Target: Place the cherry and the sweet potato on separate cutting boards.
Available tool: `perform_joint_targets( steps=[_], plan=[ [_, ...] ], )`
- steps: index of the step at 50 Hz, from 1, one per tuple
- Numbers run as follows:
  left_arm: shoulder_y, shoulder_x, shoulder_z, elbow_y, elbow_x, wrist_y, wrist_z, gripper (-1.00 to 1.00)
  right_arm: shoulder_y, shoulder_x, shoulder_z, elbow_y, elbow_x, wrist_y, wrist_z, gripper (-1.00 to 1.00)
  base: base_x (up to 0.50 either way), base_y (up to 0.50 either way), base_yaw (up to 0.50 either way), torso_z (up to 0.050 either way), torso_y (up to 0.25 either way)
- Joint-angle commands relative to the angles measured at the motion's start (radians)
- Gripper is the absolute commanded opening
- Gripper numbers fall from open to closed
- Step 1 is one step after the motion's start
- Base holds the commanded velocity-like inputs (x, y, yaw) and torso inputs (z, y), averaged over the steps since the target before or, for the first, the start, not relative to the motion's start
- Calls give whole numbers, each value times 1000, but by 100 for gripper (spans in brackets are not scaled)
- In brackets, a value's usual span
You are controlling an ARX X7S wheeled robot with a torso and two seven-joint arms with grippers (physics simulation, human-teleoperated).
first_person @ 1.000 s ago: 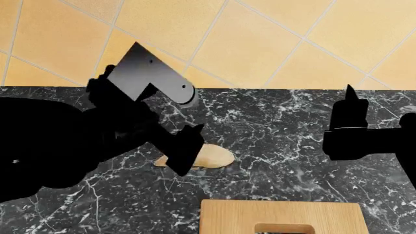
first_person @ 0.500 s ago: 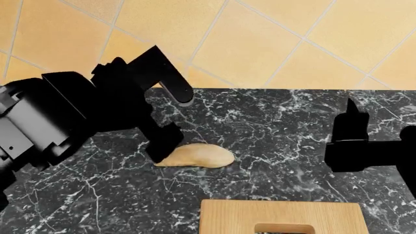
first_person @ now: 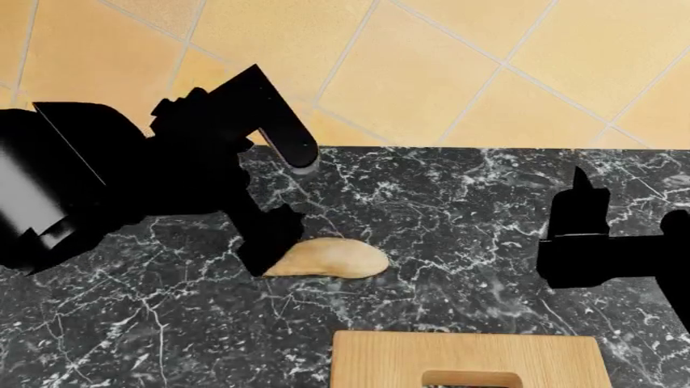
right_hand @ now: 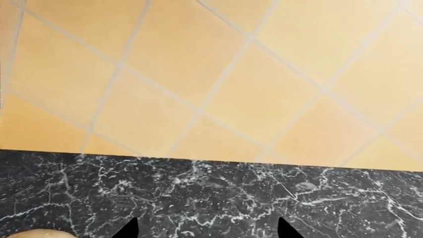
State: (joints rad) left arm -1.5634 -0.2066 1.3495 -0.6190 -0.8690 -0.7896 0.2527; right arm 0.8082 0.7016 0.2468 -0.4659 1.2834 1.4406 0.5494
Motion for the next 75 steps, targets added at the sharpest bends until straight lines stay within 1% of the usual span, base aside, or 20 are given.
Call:
perform_joint_targets(
  steps=[1, 5, 9, 13, 17, 21, 28, 36, 42, 43, 55, 57, 61, 65, 67, 69, 70, 71, 74, 75],
  plan=[
    [51, 27, -14, 4, -8, 17, 49, 100, 21, -2, 18, -3, 33, 16, -4, 100, 0, 0, 0, 0, 0],
    [70, 32, -5, -11, -5, 24, 63, 100, 10, 6, 19, -6, 37, 9, -7, 100, 0, 0, 0, 0, 0],
    [66, 70, 10, -98, 25, 47, 78, 100, -14, 15, 20, -9, 31, -5, -12, 100, 0, 0, 0, 0, 0],
    [77, 80, 14, -96, 24, 52, 88, 100, -7, 21, 15, -9, 47, -1, -3, 100, 0, 0, 0, 0, 0],
    [108, 113, 27, -156, 39, 82, 106, 100, -19, 25, 20, -8, 56, -8, 2, 100, 0, 0, 0, 0, 0],
    [115, 120, 31, -176, 43, 94, 121, 100, -41, 31, 17, -9, 45, -23, -7, 100, 0, 0, 0, 0, 0],
    [130, 205, 43, -376, 70, 168, 183, 100, -48, 33, -4, 2, 26, -44, -23, 100, 0, 0, 0, 0, 0],
    [127, 206, 113, -392, -1, 166, 160, 100, -72, 35, -15, 3, 12, -65, -34, 100, 0, 0, 0, 0, 0],
    [133, 206, 143, -385, -39, 168, 152, 100, -97, 41, -5, 0, 12, -78, -36, 100, 0, 0, 0, 0, 0],
    [130, 206, 142, -384, -47, 168, 151, -100, -97, 41, -3, 0, 16, -77, -33, 100, 0, 0, 0, 0, 0],
    [108, 206, 165, -338, -88, 170, 132, -100, -86, 42, 9, 17, 34, -88, -10, 100, 0, 0, 0, 0, 0],
    [98, 206, 158, -340, -97, 175, 130, -100, -93, 44, 12, 13, 37, -90, -10, 100, 0, 0, 0, 0, 0],
    [60, 194, 102, -337, -132, 204, 77, -100, -101, 52, 27, 11, 48, -93, -5, 100, 0, 0, 0, 0, 0],
    [32, 146, 41, -263, -175, 196, -32, -100, -104, 58, 35, 6, 61, -92, 2, 100, 0, 0, 0, 0, 0],
    [27, 104, 10, -195, -193, 204, -91, -100, -102, 59, 37, 5, 69, -91, 9, 100, 0, 0, 0, 0, 0],
    [27, 33, -37, -53, -245, 176, -198, -100, -92, 59, 31, 4, 79, -84, 18, 100, 0, 0, 0, 0, 0],
    [22, 10, -61, -22, -263, 169, -247, -100, -84, 60, 29, 5, 86, -81, 25, 100, 0, 0, 0, 0, 0],
    [23, -1, -73, -12, -275, 167, -263, -100, -79, 59, 28, 5, 91, -79, 29, 100, 0, 0, 0, 0, 0],
    [35, -87, -110, 126, -319, 150, -341, -100, -65, 59, 25, -7, 102, -79, 44, 100, 0, 0, 0, 0, 0],
    [43, -132, -106, 201, -304, 158, -382, -100, -63, 60, 32, -15, 115, -78, 51, 100, 0, 0, 0, 0, 0]
  ],
)
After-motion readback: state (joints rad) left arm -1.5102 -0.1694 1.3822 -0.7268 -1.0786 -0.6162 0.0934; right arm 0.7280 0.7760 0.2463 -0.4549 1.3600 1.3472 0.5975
